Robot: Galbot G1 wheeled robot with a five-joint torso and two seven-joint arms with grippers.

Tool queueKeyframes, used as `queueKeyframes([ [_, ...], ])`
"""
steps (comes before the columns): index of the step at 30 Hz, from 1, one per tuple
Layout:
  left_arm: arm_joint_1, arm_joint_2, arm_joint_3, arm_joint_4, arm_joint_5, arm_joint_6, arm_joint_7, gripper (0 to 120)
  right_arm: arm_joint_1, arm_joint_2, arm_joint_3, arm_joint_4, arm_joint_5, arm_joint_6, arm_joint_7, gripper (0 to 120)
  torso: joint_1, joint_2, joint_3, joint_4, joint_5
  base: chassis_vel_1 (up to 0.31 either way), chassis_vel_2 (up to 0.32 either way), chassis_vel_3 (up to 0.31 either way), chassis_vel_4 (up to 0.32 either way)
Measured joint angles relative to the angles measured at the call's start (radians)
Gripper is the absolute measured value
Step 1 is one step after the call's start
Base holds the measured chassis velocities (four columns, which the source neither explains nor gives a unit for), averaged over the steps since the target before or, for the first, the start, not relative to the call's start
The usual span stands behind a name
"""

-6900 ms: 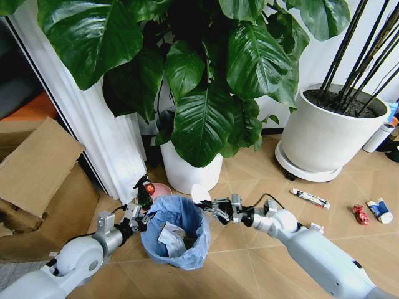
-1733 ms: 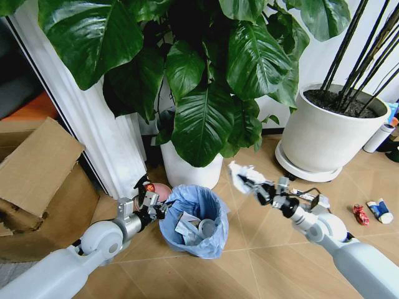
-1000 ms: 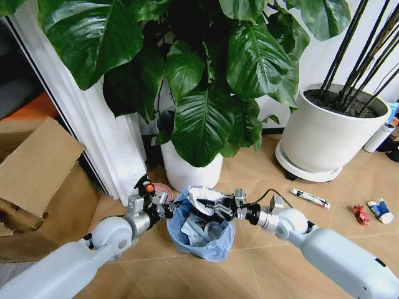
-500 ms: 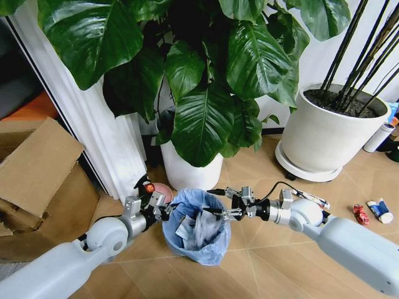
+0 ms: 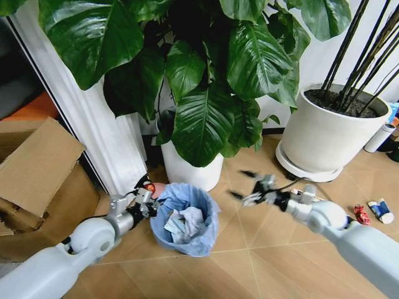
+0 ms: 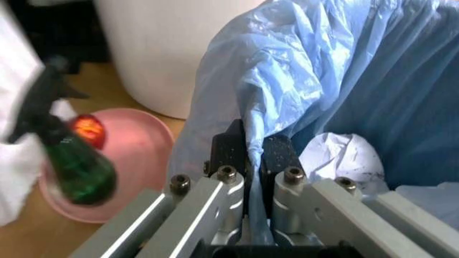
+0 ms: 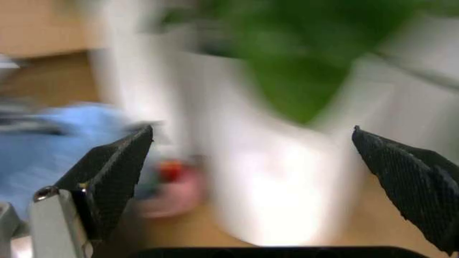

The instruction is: Pick up the trash bin and place the garbage on the floor into it.

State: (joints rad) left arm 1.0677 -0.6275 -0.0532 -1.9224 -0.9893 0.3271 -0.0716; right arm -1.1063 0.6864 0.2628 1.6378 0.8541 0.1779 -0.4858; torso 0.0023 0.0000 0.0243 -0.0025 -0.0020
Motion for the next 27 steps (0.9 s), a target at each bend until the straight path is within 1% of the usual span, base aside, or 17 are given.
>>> queueKeyframes([
  [1,0.026,-0.004,-0.032,-0.007,0.001,-0.001,-0.003,0,-0.066,0.018,0.079,-0.001,-0.02,-0.004,0.06,100,0.0,0.0,0.0,0.0,0.0003,0.0,0.0,0.0,0.0],
  [2,0.038,-0.005,-0.044,-0.01,0.002,-0.002,-0.004,0,-0.099,0.028,0.116,-0.002,-0.033,-0.004,0.085,100,0.0,0.0,0.0,-0.0001,0.0003,0.0,0.0,0.0,0.0],
  [3,0.077,-0.005,-0.076,-0.02,0.011,-0.005,-0.005,0,-0.183,0.055,0.203,-0.003,-0.073,0.002,0.123,100,0.0,0.0,0.0,-0.0007,0.0,0.0,0.0,0.0,0.0],
  [4,0.077,-0.005,-0.076,-0.02,0.011,-0.005,-0.005,0,-0.183,0.055,0.203,-0.003,-0.073,0.002,0.123,100,0.0,0.0,0.0,-0.0007,0.0,0.0,0.0,0.0,0.0],
  [7,0.142,-0.008,-0.135,-0.031,0.029,-0.012,-0.005,0,-0.317,0.132,0.361,-0.014,-0.129,0.032,0.132,100,0.0,0.0,0.0,0.0,0.0001,0.0,0.0,0.0,0.0],
  [9,0.143,-0.008,-0.136,-0.031,0.03,-0.013,-0.006,0,-0.321,0.134,0.364,-0.015,-0.13,0.033,0.131,100,0.0,0.0,0.0,0.0,0.0001,0.0,0.0,0.0,0.0],
  [10,0.15,-0.013,-0.149,-0.025,0.032,-0.016,-0.006,0,-0.36,0.168,0.415,-0.03,-0.143,0.05,0.11,100,0.0,0.0,0.0,-0.0004,0.0001,0.0,0.0,0.0,0.0],
  [11,0.167,-0.016,-0.171,-0.024,0.034,-0.019,-0.007,0,-0.388,0.201,0.449,-0.054,-0.156,0.067,0.085,100,0.0,0.0,0.0,-0.0002,-0.0002,0.0,0.0,0.0,0.0],
  [12,0.167,-0.016,-0.171,-0.024,0.034,-0.019,-0.007,0,-0.388,0.201,0.449,-0.054,-0.156,0.067,0.085,100,0.0,0.0,0.0,-0.0002,-0.0002,0.0,0.0,0.0,0.0],
  [13,0.182,-0.018,-0.184,-0.025,0.036,-0.02,-0.009,0,-0.406,0.23,0.47,-0.079,-0.166,0.073,0.057,100,0.0,0.0,0.0,-0.0004,0.0002,0.0,0.0,0.0,0.0],
  [14,0.183,-0.019,-0.185,-0.026,0.036,-0.02,-0.01,0,-0.409,0.234,0.472,-0.082,-0.167,0.074,0.052,100,0.0,0.0,0.0,-0.0003,0.0003,0.0,0.0,0.0,0.0],
  [15,0.188,-0.023,-0.186,-0.027,0.039,-0.021,-0.011,0,-0.432,0.28,0.509,-0.114,-0.193,0.091,0.003,100,0.0,0.0,0.0,0.0003,0.0002,0.0,0.0,0.0,0.0],
  [16,0.188,-0.023,-0.186,-0.027,0.039,-0.021,-0.011,0,-0.432,0.28,0.509,-0.114,-0.193,0.091,0.003,100,0.0,0.0,0.0,0.0003,0.0002,0.0,0.0,0.0,0.0],
  [17,0.189,-0.024,-0.183,-0.028,0.041,-0.022,-0.012,0,-0.442,0.305,0.527,-0.132,-0.21,0.106,-0.017,100,0.0,0.0,0.0,-0.0004,-0.0003,0.0,0.0,0.0,0.0],
  [19,0.202,-0.021,-0.185,-0.039,0.047,-0.024,-0.012,0,-0.446,0.34,0.536,-0.155,-0.231,0.124,-0.035,100,0.0,0.0,0.0,-0.0002,0.0001,0.0,0.0,0.0,0.0],
  [23,0.205,-0.02,-0.191,-0.048,0.048,-0.024,-0.014,0,-0.447,0.378,0.549,-0.167,-0.25,0.138,-0.047,100,0.0,0.0,0.0,0.0003,-0.0002,-0.032,-0.047,0.039,0.025],
  [27,0.206,-0.017,-0.187,-0.05,0.05,-0.026,-0.014,0,-0.454,0.404,0.553,-0.166,-0.265,0.144,-0.053,100,0.0,0.0,0.0,0.0001,0.0002,-0.082,-0.103,0.119,0.114],
])
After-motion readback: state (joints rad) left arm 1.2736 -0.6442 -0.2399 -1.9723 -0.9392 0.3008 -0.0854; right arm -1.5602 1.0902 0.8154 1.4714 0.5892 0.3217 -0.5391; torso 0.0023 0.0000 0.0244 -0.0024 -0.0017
